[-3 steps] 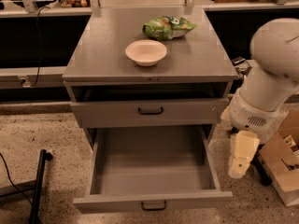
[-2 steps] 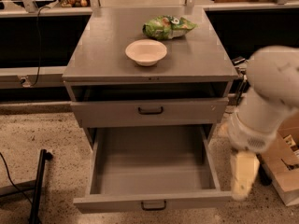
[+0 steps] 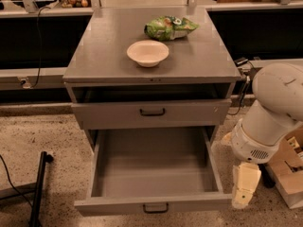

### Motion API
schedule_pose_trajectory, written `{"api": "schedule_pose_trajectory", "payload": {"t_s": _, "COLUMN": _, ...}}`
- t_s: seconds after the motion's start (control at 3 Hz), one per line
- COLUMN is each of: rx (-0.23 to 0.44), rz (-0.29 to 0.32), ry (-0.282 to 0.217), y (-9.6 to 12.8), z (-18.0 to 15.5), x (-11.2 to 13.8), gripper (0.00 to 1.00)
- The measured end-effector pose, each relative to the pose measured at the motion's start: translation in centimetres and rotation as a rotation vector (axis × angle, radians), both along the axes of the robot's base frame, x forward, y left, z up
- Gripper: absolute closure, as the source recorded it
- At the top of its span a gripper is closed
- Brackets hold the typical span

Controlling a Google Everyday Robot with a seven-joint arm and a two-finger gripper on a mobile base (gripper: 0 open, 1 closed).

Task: Close middle drawer

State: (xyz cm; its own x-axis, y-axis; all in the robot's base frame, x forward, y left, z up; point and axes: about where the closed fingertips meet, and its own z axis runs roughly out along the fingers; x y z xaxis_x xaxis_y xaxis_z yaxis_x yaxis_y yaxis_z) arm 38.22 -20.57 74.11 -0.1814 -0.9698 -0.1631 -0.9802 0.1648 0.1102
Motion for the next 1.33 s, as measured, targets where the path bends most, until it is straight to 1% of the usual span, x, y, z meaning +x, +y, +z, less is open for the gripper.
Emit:
{"api": "schedule_pose_trajectory", "payload": {"t_s": 0.33, "rx": 0.099, "rz": 0.038, "ry": -0.022, "y": 1.1, "z": -3.9, "x": -0.5, "gripper": 0.0}}
{"api": "schedule_pose_trajectory", "payload": {"t_s": 0.67, "rx": 0.277, "rz": 0.034, "ry": -0.119, "y": 2.4, "z": -7.3, "x": -0.2, "gripper": 0.0}}
{"api": "schedule_pose_trajectory", "payload": {"t_s": 1.0, "rx": 0.312, "rz": 0.011, "ry": -0.227, "y": 0.8, "z": -7.5, "x": 0.6, "gripper": 0.0}}
{"api": "schedule_pose_trajectory", "payload": {"t_s": 1.33, "rx": 0.337, "rz": -0.018, "ry": -0.148, "y": 1.7, "z": -11.5, "x": 0.3, "gripper": 0.0}}
